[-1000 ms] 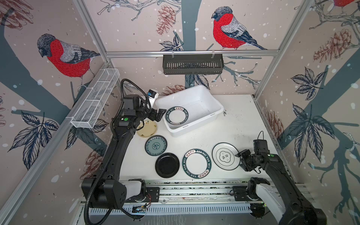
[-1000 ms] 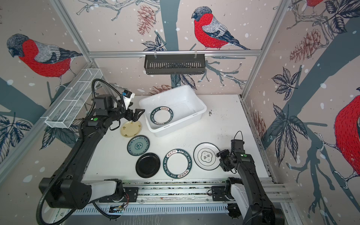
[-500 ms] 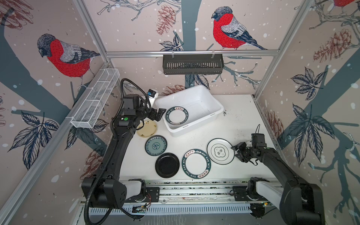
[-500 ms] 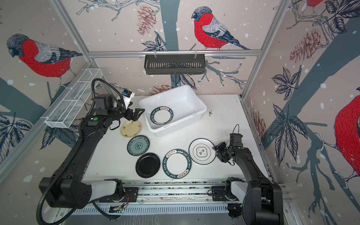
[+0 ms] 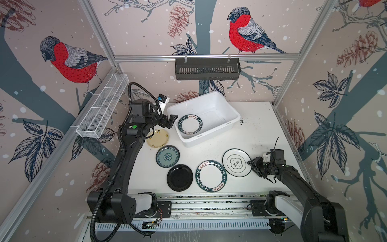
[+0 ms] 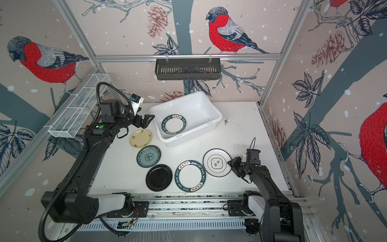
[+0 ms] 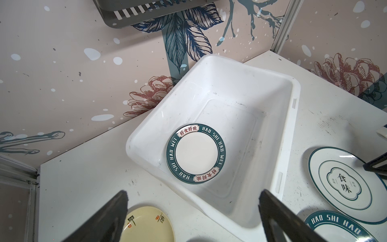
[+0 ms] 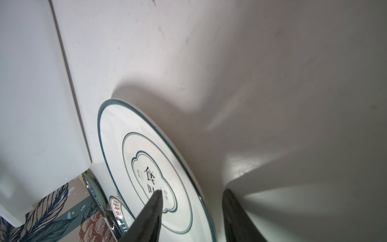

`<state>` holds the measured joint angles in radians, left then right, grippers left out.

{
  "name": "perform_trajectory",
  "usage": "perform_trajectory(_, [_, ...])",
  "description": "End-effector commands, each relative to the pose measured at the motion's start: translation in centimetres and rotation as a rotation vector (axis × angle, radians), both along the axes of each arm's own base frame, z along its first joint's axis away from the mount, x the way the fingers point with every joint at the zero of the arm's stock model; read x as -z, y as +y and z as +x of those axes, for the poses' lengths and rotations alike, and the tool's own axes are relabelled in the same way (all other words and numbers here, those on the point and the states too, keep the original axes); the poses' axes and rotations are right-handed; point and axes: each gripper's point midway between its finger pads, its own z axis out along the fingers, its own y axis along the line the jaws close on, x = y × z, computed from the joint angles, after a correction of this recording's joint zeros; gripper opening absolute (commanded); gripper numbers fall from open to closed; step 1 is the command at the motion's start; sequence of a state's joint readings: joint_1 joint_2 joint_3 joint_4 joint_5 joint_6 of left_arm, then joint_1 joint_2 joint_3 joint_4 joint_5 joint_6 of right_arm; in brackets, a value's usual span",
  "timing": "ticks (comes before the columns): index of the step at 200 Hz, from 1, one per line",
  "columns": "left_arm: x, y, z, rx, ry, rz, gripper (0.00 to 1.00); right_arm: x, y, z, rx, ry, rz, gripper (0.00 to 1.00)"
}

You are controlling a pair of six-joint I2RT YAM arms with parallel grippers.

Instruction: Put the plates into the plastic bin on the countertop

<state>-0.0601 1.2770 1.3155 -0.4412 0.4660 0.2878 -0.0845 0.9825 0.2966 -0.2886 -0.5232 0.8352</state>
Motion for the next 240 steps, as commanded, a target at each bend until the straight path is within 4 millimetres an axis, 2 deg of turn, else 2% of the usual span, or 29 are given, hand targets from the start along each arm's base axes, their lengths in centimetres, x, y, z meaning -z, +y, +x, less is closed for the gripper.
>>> perform_trajectory(1, [-0.3, 0.1, 0.1, -0.004, -0.008, 0.015, 0.97, -0.3, 0.3, 0.3, -0.02, -0.06, 0.014, 0.46])
perform_trajectory(101, [-0.2, 0.2, 0.3, -0.014, 0.002, 0.009, 0.97, 1.8, 0.2, -0.5, -0.007, -0.048, 0.036, 0.32])
perform_trajectory(135, [-0.3, 0.2, 0.4, -0.017, 0.004, 0.002, 0.96, 1.8, 0.1, -0.2, 0.004, -0.07, 0.047, 0.21])
perform_trajectory(240, [-0.4, 0.1, 0.5, -0.026, 0.008, -0.007, 0.96, 2.4, 0.1, 0.7, -0.007, -0.102, 0.06, 0.22])
